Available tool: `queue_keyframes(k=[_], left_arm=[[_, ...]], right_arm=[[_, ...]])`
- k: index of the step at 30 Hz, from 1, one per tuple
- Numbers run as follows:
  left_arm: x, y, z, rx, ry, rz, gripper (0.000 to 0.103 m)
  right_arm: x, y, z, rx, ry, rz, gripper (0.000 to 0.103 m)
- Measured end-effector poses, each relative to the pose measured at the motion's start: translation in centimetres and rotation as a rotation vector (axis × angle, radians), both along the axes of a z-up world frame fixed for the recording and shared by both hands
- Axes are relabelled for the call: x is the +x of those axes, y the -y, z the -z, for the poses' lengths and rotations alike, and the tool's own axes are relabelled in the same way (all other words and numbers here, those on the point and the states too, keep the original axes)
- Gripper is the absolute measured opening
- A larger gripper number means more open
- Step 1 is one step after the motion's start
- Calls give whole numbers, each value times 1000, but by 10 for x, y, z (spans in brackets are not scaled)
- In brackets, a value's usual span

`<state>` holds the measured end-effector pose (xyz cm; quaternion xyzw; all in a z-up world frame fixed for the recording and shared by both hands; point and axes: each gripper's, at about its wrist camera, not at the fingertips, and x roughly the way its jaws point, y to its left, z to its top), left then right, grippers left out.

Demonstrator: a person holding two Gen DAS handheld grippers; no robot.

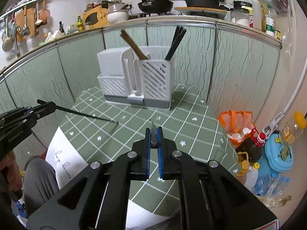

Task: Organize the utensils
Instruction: 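Lift both black chopsticks upright and carry them toward the white holder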

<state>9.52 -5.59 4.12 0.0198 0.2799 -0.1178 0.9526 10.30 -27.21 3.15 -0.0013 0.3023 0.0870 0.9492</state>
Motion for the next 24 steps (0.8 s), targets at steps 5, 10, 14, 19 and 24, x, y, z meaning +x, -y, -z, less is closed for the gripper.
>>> queue_keyframes(k=[5, 10, 14, 19, 24], left_arm=[[5, -2, -11, -24, 16, 6, 8], [9, -3, -20, -26, 28, 11, 8], [12, -4, -24, -30, 31, 19, 8], [18, -3, -35, -36, 27, 30, 8], [24, -1, -57, -48, 36, 63, 7]], right_arm=[[7, 4, -15, 18, 20, -4, 6], [12, 6, -29, 33, 41, -5, 6], [16, 7, -37, 37, 54, -13, 6], [21, 7, -51, 40, 71, -21, 6], [24, 8, -77, 44, 99, -34, 6]])
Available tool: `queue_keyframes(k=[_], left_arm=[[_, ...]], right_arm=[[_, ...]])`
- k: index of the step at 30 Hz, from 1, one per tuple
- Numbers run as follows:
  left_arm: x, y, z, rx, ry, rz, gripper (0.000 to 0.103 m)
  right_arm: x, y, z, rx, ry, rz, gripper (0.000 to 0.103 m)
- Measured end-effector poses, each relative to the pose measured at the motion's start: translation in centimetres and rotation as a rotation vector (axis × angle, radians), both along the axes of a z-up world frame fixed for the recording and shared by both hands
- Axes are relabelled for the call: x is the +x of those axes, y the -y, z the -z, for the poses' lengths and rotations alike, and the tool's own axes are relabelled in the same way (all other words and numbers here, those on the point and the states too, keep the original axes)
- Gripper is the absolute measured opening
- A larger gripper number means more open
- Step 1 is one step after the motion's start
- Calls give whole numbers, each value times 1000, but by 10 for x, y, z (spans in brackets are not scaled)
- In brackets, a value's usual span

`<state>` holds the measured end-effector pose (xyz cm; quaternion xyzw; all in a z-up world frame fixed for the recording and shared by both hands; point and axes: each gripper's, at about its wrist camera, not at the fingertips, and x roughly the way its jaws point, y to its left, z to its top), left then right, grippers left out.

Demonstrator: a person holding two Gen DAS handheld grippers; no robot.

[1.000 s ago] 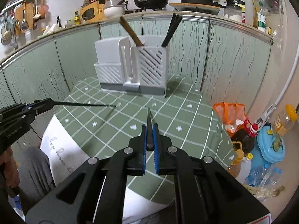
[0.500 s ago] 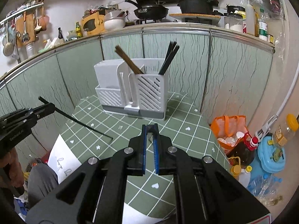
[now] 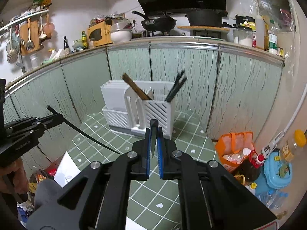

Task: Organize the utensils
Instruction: 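Lift both black chopsticks upright and carry them toward the white holder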

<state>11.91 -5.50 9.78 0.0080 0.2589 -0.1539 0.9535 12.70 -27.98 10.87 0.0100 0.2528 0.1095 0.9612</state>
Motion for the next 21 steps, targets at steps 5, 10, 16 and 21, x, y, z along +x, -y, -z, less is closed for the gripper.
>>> queue_keyframes(k=[5, 10, 16, 21], left_arm=[[10, 6, -31, -2, 20, 30, 7], [22, 15, -62, 7, 49, 51, 7], [38, 27, -91, 12, 61, 87, 7], [52, 39, -109, 15, 72, 115, 7]], right_arm=[[7, 7, -31, -1, 18, -3, 6], [13, 9, -58, -19, 33, -7, 6], [23, 13, -86, -17, 56, -14, 6], [36, 16, -109, -13, 80, -14, 6]])
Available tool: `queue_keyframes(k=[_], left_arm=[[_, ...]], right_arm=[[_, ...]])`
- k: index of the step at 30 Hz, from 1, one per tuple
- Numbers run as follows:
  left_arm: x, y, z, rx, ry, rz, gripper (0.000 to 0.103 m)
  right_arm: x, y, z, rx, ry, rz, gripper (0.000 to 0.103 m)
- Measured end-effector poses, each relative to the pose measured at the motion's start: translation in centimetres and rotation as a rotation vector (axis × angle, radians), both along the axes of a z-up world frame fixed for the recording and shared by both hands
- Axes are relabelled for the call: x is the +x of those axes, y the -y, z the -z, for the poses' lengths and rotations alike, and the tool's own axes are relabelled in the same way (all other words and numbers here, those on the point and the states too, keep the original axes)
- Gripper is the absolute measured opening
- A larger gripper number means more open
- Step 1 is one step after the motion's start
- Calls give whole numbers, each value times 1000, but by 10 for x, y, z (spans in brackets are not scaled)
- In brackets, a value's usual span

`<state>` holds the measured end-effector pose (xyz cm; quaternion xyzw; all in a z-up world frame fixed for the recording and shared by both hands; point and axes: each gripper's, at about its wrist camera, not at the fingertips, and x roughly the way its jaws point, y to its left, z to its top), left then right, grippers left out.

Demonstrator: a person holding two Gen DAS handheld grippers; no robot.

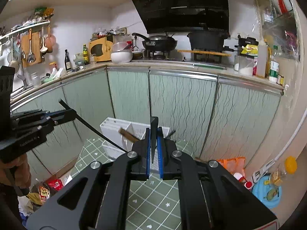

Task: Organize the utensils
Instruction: 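Lift both black chopsticks upright and carry them toward the white holder, then lower the black chopstick into the holder with the left tool while the right inserts its black one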

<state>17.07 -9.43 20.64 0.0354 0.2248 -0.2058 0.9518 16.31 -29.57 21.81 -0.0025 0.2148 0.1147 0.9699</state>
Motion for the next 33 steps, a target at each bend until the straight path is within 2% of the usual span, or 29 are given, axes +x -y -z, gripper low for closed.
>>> queue_keyframes(k=[5, 11, 19, 33], left_arm=[[17, 13, -9, 10, 15, 26, 8], [46, 22, -6, 7, 3, 34, 8], [84, 30, 20, 11, -59, 40, 8], [115, 41, 57, 38, -150, 51, 8]], right_arm=[[20, 0, -14, -5, 12, -3, 6], [52, -2, -9, -3, -6, -14, 6], [99, -3, 20, 12, -76, -24, 6], [136, -8, 61, 17, -157, -24, 6]])
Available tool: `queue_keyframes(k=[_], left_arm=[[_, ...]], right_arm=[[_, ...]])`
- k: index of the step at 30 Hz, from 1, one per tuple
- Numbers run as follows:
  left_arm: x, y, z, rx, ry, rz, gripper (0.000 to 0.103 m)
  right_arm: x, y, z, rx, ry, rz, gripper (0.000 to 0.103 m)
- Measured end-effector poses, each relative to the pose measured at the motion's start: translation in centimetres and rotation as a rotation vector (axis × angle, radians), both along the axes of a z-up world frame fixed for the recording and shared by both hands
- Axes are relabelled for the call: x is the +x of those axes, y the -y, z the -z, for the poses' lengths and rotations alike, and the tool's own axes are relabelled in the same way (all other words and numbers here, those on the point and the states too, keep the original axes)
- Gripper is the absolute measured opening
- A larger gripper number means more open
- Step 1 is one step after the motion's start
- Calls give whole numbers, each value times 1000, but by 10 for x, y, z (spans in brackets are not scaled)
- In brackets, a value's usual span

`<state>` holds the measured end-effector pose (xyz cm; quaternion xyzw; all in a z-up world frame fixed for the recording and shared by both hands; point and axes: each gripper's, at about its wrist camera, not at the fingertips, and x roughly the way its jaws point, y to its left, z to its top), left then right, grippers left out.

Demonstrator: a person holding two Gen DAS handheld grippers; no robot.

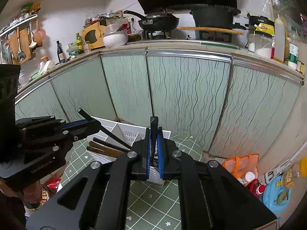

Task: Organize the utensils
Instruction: 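Lower the black chopstick into the holder with the left tool while the right inserts its black one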

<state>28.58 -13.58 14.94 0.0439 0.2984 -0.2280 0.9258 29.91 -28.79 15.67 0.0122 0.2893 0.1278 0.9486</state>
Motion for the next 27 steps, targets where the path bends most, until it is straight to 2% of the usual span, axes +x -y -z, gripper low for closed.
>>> queue_keyframes(k=[11, 12, 13, 14, 15, 17, 18, 22, 27], left_arm=[[16, 4, 24, 10, -35, -5, 9], [16, 3, 24, 13, -29, -9, 13], [15, 3, 24, 24, -17, -9, 20], [14, 2, 23, 39, -9, -22, 55], [12, -2, 21, 59, 18, -71, 77], [9, -12, 16, 44, 53, -91, 94], [7, -19, 14, 18, 54, -78, 98], [0, -32, 9, 24, 65, -70, 99], [-9, -36, 4, 42, 78, -66, 99]], right_arm=[[11, -1, 20, -6, -21, -8, 6], [11, 1, 20, -4, -16, -4, 11], [10, 3, 20, -1, -13, -4, 22], [8, 5, 18, 22, -9, -29, 47], [5, 8, 16, 27, -4, -15, 61], [-1, 15, 10, 25, 24, 9, 77], [-3, 18, 8, 28, 26, 12, 84], [-12, 26, 2, 36, 41, 18, 95], [-23, 24, -1, -14, 49, 8, 95]])
